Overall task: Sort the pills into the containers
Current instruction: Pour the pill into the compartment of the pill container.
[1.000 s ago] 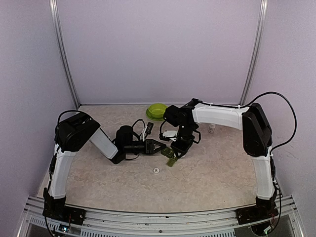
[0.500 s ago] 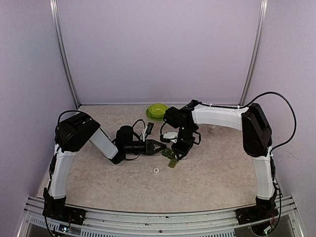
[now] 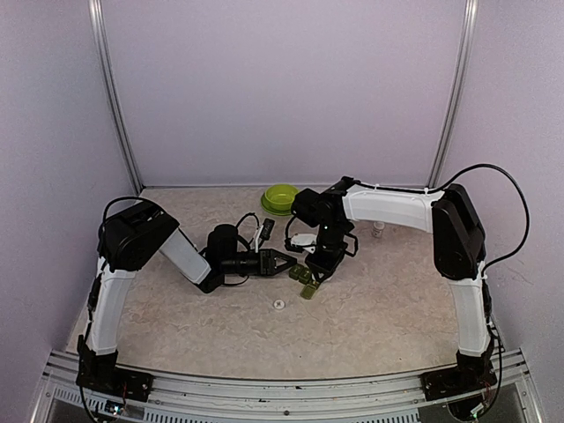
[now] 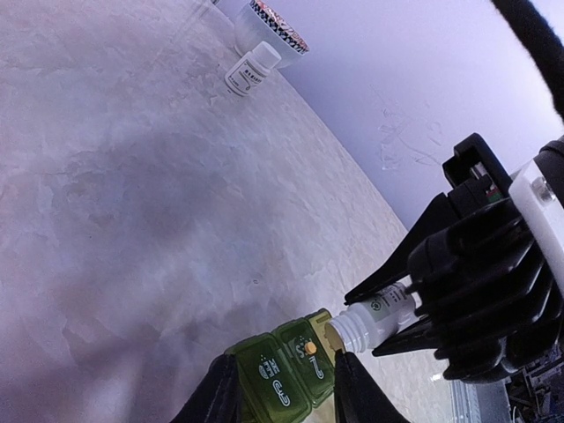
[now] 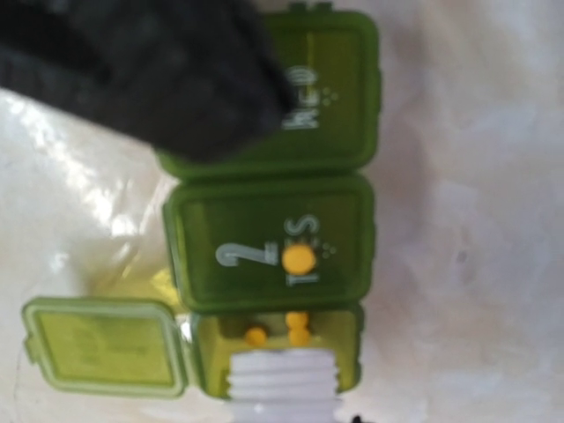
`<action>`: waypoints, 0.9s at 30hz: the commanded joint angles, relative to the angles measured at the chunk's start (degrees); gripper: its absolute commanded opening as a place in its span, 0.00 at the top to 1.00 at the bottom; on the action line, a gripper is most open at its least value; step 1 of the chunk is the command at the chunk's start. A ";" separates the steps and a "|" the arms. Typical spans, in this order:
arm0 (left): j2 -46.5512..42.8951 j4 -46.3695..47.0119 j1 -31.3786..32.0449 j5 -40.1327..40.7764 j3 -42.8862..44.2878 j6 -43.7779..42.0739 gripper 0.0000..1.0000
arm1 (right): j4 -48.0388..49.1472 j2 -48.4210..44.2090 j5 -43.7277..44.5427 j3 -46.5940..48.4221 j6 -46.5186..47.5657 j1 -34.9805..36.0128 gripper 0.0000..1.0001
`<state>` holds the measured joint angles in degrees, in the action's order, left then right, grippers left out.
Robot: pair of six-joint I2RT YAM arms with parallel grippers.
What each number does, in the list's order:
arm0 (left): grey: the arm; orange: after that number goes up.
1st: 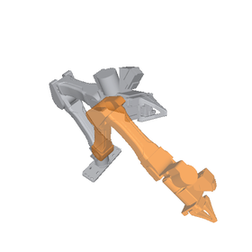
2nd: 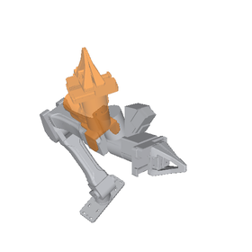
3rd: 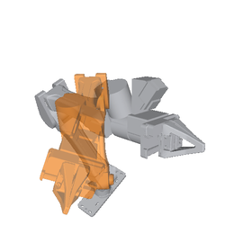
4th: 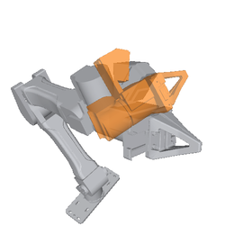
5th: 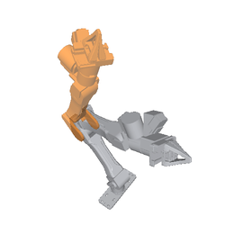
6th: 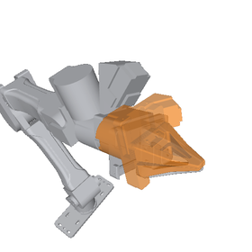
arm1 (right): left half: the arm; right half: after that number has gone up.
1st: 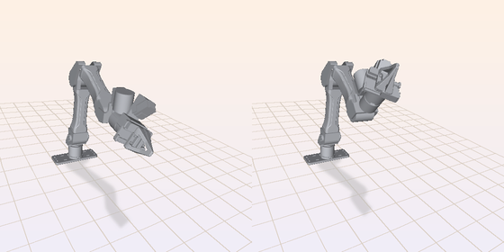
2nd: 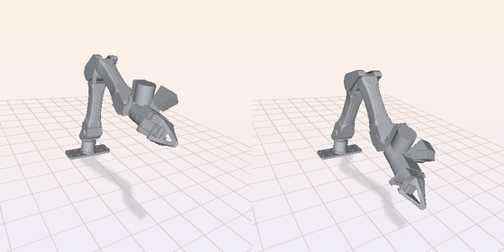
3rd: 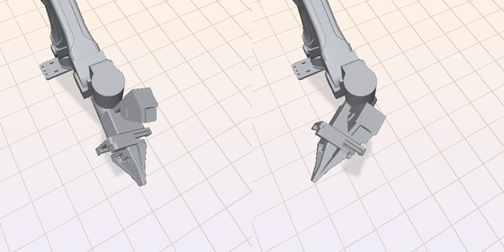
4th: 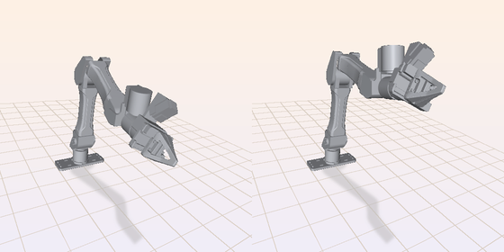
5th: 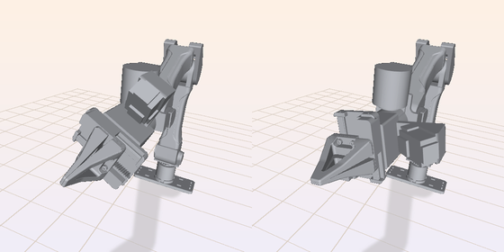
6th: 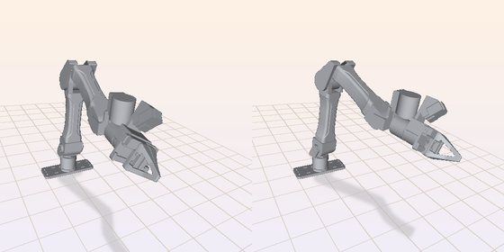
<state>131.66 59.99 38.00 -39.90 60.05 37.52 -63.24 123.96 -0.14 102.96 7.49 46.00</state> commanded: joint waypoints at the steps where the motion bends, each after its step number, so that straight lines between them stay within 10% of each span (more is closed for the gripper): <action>1: 1.11 1.92 0.32 -0.59 0.01 0.25 0.64 | -0.06 -1.79 0.41 -0.54 0.25 0.39 0.76; 27: -2.69 5.64 -1.34 -0.45 -3.49 2.52 0.32 | 10.04 -9.62 0.54 -8.41 -0.57 0.41 0.77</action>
<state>131.00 64.14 37.06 -40.12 57.47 39.70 -57.23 118.17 0.75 96.75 7.44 46.00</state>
